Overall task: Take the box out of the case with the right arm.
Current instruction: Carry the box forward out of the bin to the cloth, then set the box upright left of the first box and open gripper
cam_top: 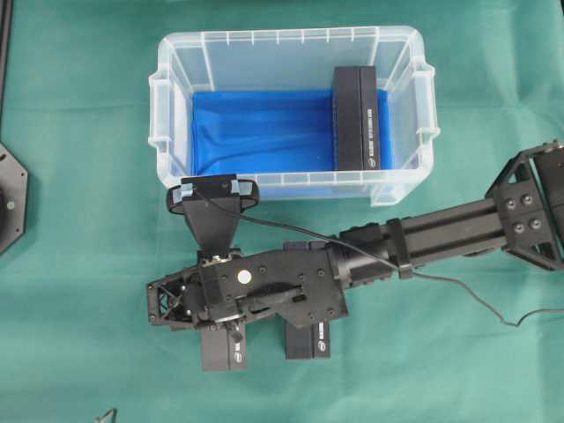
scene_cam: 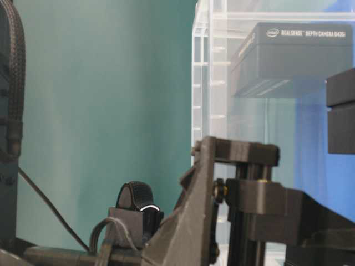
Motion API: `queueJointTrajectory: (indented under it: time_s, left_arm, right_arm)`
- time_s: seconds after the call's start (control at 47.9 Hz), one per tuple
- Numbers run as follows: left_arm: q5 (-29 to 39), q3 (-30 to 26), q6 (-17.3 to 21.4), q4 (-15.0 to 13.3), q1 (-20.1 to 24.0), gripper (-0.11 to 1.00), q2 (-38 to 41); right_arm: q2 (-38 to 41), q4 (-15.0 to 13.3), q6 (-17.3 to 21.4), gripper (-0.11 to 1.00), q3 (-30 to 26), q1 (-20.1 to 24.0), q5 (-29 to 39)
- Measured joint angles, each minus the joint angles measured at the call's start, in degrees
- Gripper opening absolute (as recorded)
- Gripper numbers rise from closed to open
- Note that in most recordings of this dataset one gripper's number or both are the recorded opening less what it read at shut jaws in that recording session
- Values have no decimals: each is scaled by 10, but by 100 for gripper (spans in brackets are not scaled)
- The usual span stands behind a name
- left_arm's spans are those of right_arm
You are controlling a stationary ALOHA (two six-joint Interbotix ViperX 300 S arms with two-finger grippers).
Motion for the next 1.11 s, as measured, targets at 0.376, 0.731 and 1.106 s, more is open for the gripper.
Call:
queueJointTrajectory:
  time_s: [0.376, 0.731, 1.106]
  left_arm:
    - [0, 0, 0, 0, 1, 2, -1]
    - [0, 0, 0, 0, 1, 2, 0]
    - [0, 1, 0, -1, 0, 2, -1]
  right_arm:
    - [0, 7, -4, 68, 1, -2, -4]
    - [0, 10, -1, 68, 0, -1, -12]
    - [0, 5, 3, 74, 0, 0, -11]
